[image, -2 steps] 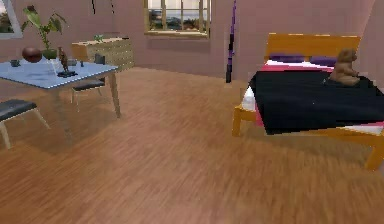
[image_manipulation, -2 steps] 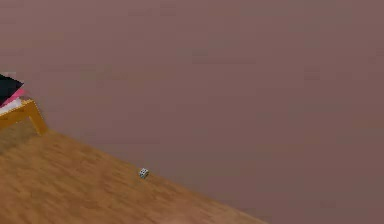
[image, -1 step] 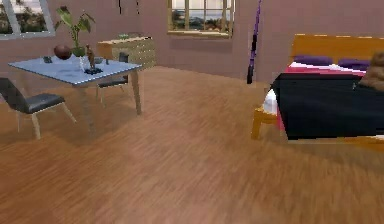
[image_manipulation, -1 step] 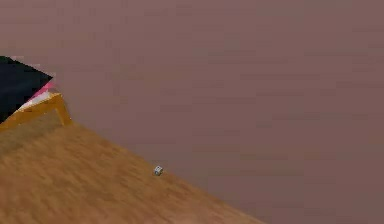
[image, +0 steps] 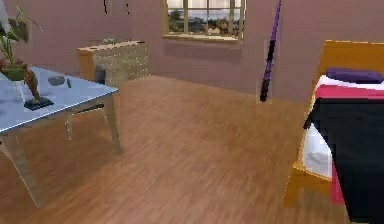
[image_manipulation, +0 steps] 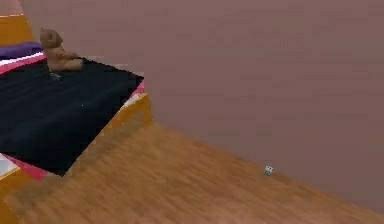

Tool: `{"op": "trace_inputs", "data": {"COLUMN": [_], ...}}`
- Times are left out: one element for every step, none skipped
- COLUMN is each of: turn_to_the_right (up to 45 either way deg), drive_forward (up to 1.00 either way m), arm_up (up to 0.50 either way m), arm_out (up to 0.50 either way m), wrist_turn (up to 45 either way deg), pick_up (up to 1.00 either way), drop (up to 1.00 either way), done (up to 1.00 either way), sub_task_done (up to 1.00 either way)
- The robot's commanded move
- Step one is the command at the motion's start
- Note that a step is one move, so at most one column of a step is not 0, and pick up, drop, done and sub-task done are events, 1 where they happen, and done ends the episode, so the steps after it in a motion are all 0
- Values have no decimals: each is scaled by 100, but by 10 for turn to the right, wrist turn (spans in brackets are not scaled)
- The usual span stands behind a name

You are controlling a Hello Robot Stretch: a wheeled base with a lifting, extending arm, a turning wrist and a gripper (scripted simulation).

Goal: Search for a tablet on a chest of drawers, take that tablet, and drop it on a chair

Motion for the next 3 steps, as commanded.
{"op": "trace_inputs", "data": {"turn_to_the_right": [0,-30,-90], "drive_forward": [100,0,0], "arm_up": [0,0,0], "arm_out": [0,0,0], "wrist_turn": [0,0,0], "pick_up": [0,0,0], "drop": [0,0,0], "done": [0,0,0], "sub_task_done": [0,0,0]}}
